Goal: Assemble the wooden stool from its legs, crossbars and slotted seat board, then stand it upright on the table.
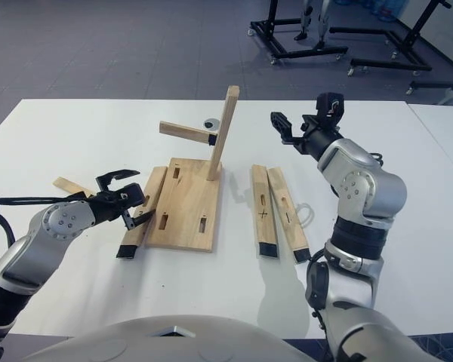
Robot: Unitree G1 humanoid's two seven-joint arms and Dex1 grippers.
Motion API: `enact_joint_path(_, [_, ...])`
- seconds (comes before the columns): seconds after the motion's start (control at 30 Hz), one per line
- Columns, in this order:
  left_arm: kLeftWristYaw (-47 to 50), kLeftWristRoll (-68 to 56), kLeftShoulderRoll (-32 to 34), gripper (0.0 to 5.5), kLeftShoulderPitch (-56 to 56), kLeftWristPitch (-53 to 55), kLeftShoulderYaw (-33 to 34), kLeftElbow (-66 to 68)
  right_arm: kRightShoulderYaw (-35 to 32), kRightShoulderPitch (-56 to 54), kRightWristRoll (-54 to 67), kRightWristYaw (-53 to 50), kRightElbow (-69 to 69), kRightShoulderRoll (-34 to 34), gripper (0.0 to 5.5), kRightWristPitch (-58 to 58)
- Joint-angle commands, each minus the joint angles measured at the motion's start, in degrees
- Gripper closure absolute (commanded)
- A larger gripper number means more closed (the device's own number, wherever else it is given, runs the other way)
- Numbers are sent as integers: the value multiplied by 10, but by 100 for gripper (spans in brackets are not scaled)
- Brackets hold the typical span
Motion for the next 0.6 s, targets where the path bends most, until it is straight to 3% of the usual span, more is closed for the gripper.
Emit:
enact_joint_path(0.03, [-5, 10, -15, 10, -9, 15, -8, -5, 3, 48, -16, -22, -20, -15, 83, 13])
enact_joint_path(0.23, [13, 12, -29, 10, 17, 39, 15, -10, -10, 205, -27, -86, -150, 30, 83, 109])
enact_joint_path(0.4, [31, -13, -39, 10, 36, 73, 88, -9, -10, 245, 2, -88, -244, 72, 83, 205])
enact_joint_path(0.53, [45, -23, -52, 10, 46, 95, 123, -14, 47, 299, -20, -73, -257, 23, 83, 186])
enact_joint_path(0.6, [51, -38, -66, 10, 42, 114, 146, -19, 45, 308, -23, -62, -251, 7, 83, 175])
